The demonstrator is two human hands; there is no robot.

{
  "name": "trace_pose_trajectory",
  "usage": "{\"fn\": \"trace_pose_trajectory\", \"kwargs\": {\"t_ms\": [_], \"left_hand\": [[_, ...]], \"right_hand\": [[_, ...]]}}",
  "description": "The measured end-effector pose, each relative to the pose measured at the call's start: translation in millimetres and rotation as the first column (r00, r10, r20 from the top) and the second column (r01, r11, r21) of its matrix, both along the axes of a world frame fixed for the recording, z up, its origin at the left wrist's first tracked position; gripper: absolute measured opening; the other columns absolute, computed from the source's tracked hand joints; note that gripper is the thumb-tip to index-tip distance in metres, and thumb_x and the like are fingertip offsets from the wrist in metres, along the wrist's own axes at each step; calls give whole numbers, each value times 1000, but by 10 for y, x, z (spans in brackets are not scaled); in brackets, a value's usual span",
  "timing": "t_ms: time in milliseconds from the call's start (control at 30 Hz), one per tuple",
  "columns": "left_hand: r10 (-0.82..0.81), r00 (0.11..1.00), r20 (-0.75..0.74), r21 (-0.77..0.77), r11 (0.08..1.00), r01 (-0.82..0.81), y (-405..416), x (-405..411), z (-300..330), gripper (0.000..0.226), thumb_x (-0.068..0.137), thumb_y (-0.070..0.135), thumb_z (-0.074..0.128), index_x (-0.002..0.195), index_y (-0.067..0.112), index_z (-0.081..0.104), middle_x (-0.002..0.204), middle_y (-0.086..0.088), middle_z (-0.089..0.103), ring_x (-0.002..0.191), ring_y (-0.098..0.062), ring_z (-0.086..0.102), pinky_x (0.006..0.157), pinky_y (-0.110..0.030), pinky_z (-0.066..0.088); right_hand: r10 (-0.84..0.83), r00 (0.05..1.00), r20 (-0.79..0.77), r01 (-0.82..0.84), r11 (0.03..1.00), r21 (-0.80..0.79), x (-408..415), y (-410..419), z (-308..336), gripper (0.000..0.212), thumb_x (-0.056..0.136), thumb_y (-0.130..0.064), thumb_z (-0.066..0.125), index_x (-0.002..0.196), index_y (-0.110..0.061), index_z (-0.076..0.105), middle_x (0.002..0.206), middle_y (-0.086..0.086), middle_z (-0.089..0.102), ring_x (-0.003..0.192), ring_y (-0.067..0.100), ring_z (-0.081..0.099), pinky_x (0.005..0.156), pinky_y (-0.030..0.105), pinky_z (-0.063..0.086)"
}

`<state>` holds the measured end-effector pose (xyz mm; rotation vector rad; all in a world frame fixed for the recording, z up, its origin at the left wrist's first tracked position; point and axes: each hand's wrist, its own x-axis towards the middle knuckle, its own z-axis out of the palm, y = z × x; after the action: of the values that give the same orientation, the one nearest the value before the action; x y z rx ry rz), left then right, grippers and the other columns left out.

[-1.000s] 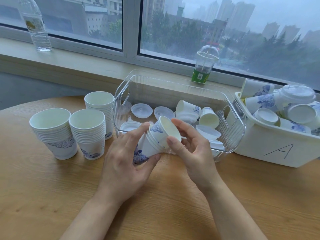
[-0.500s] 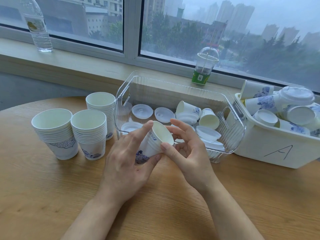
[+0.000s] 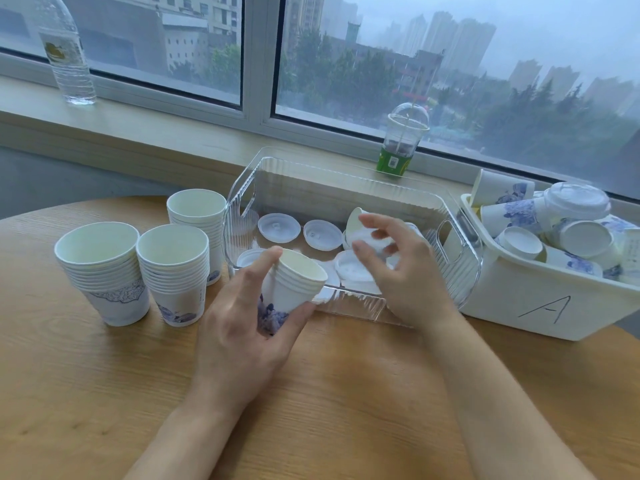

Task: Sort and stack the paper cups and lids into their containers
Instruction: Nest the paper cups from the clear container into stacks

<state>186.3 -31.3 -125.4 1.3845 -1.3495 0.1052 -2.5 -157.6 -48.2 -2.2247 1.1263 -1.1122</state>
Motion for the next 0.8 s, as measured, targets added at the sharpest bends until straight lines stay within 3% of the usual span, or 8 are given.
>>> {"fn": "trace_pose_trajectory", "kwargs": {"t_ms": [133, 267, 567, 700, 800], "left_hand": [[57, 997, -48, -14, 998, -57, 14, -6, 26, 72, 85, 56, 71, 146, 25, 50, 113, 12, 63, 92, -1, 56, 78, -12, 46], [49, 998, -28, 11, 999, -49, 16, 5, 5, 72, 87, 58, 70, 148, 25, 52, 112, 9, 67, 84, -8, 61, 69, -34, 58], [27, 999, -17, 27, 999, -26, 28, -3, 19, 72, 87, 59, 70, 149, 28, 49, 106, 12, 62, 78, -11, 61, 65, -37, 58], [28, 999, -15, 33, 999, -27, 34, -2, 25, 72, 87, 59, 71, 149, 29, 49, 106, 12, 63, 78, -10, 61, 66, -34, 57], [32, 999, -16, 35, 999, -31, 33, 2, 27, 72, 87, 59, 71, 149, 29, 50, 104, 13, 62, 76, -8, 59, 65, -32, 56]], "right_hand": [[-108, 937, -333, 107, 994, -23, 25, -492, 80, 39, 103, -39, 61, 142, -32, 61, 149, -8, 54, 142, 17, 41, 120, 44, 35], [-98, 828, -552, 155, 986, 58, 82, -743, 39, 50, 105, -47, 55, 153, -35, 49, 165, -1, 37, 155, 22, 24, 125, 42, 21], [-174, 696, -697, 175, 982, -70, 220, -772, 44, 58, 105, -47, 52, 158, -26, 42, 167, 2, 34, 155, 26, 26, 126, 41, 17], [-294, 671, -681, 208, 956, -208, 209, -748, 97, 57, 103, -47, 55, 153, -20, 48, 160, 5, 45, 148, 27, 39, 123, 43, 26], [-333, 687, -646, 262, 943, -206, 164, -742, 139, 51, 105, -39, 55, 150, -16, 52, 156, 7, 50, 143, 28, 44, 120, 44, 31]]}}
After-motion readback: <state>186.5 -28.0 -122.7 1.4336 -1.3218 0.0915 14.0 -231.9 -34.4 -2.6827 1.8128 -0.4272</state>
